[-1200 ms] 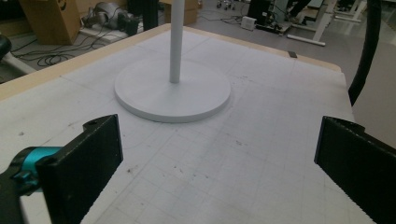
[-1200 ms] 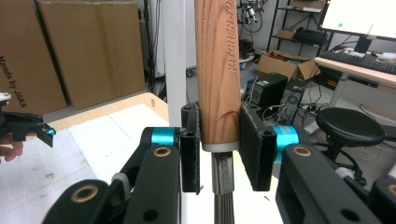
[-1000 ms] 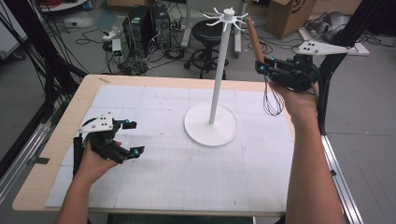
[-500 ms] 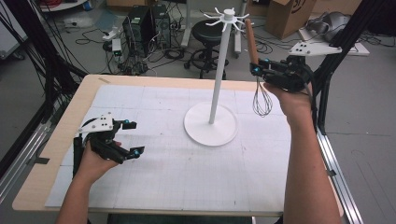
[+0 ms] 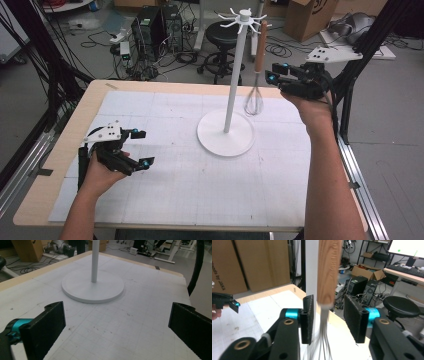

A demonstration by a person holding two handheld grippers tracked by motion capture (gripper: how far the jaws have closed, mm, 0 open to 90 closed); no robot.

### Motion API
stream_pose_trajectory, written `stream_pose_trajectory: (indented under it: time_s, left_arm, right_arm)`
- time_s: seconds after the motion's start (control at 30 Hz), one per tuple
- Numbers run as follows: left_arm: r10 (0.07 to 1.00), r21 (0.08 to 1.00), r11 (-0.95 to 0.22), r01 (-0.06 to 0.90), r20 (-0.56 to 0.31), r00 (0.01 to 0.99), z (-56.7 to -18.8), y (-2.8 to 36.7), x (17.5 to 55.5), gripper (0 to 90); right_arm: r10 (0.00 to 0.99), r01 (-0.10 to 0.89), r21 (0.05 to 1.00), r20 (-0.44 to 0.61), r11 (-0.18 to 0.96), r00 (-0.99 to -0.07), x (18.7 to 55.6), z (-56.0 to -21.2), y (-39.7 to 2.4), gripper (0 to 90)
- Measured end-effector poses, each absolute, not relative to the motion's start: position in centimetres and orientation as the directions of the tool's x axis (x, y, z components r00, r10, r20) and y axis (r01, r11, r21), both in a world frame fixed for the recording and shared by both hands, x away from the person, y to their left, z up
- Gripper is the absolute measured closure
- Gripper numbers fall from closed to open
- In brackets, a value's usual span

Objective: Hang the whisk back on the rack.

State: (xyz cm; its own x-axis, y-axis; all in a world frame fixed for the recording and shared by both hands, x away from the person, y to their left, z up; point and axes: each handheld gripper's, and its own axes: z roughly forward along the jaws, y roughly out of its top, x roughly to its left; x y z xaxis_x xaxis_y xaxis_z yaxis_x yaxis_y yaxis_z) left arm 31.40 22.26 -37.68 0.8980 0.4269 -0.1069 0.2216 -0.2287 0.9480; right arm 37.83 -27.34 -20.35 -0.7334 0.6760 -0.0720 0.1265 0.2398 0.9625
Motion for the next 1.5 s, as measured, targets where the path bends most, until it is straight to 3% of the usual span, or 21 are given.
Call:
stream_pose_trajectory:
  time_s: [0.27, 1.0, 1.5]
  left_arm:
    - [0.426, 0.947, -0.231, 0.222, -0.107, 0.898, -37.7, 22.3, 31.4, 1.6]
    - [0.427, 0.947, -0.228, 0.225, -0.111, 0.898, -37.8, 22.3, 31.4, 1.6]
    - [0.417, 0.949, -0.223, 0.222, -0.112, 0.902, -37.8, 22.1, 31.4, 1.6]
  right_arm:
    - [0.653, 0.097, 0.957, -0.111, 0.274, -0.750, 36.6, -20.9, -27.1, 50.3]
    - [0.567, 0.074, 0.956, -0.106, 0.285, -0.817, 33.4, -25.7, -26.6, 38.0]
    - [0.543, 0.127, 0.946, -0.058, 0.298, -0.838, 31.8, -30.4, -26.5, 30.9]
